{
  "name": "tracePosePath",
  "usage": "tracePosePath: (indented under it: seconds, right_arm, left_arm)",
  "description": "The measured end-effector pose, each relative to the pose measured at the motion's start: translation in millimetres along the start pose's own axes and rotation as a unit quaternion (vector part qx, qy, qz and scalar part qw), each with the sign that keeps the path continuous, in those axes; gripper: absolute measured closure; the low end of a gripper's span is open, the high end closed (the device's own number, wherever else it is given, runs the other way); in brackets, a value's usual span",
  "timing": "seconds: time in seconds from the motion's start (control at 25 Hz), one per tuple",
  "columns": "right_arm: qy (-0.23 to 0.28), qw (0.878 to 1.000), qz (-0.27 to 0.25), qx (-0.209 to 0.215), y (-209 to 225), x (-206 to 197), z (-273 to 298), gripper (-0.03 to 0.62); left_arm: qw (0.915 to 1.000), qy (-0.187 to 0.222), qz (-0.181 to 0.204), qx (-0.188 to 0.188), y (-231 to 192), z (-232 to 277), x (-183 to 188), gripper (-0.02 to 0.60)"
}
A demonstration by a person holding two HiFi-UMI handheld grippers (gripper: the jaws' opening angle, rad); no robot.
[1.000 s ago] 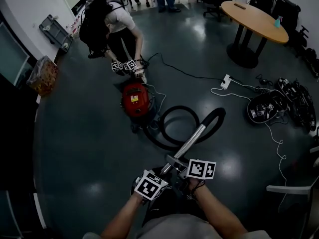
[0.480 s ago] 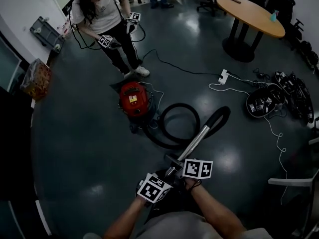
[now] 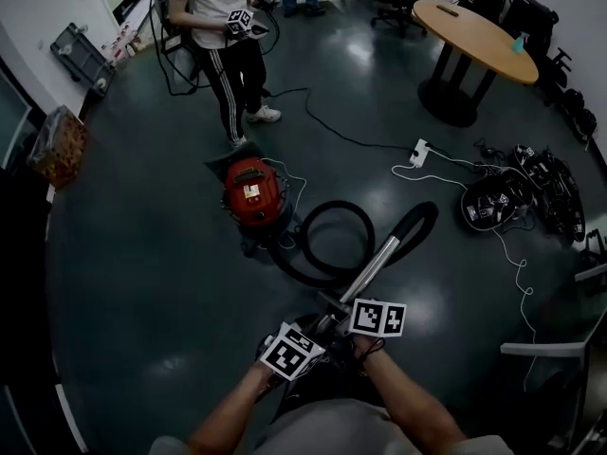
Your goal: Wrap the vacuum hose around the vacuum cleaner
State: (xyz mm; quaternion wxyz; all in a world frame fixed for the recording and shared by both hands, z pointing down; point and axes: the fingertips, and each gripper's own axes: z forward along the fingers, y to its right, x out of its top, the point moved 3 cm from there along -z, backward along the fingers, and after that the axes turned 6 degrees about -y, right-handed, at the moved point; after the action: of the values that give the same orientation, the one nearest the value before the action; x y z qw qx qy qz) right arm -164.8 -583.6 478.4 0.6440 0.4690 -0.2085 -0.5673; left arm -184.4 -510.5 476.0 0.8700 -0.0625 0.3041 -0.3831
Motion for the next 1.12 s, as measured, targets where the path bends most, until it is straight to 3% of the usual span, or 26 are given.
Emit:
tracePosePath:
  seconds: [0.36, 0.64, 0.8, 0.96, 1.12]
  right_arm:
    - [0.017, 1.0, 0.005, -0.006, 3.4, 26.3, 9.9, 0.45]
    - [0.024, 1.0, 0.001, -0.008, 34.8, 60.7, -6.8, 0.45]
    - [0.007, 1.0, -0.018, -0.003, 49.4, 81.0, -24.7, 0.45]
    - [-0.023, 0.999, -0.048, -0.007, 70.9, 93.7, -44.3, 0.45]
    - [-0.052, 0.996, -0.073, -0.012, 95.4, 101.5, -56.6, 0.45]
  left_arm:
    - [0.9999, 0.013, 0.007, 0.009, -14.9, -20.7, 8.3, 0.311]
    - [0.9993, 0.013, -0.018, 0.031, -11.8, -31.0, 15.5, 0.311]
    - [0.9992, 0.003, -0.016, 0.037, 5.8, -28.8, 32.5, 0.313]
    - [0.9997, 0.0, 0.013, 0.019, 32.0, -11.7, 48.9, 0.314]
    - [0.9992, -0.004, 0.029, 0.025, 43.6, 8.0, 66.3, 0.336]
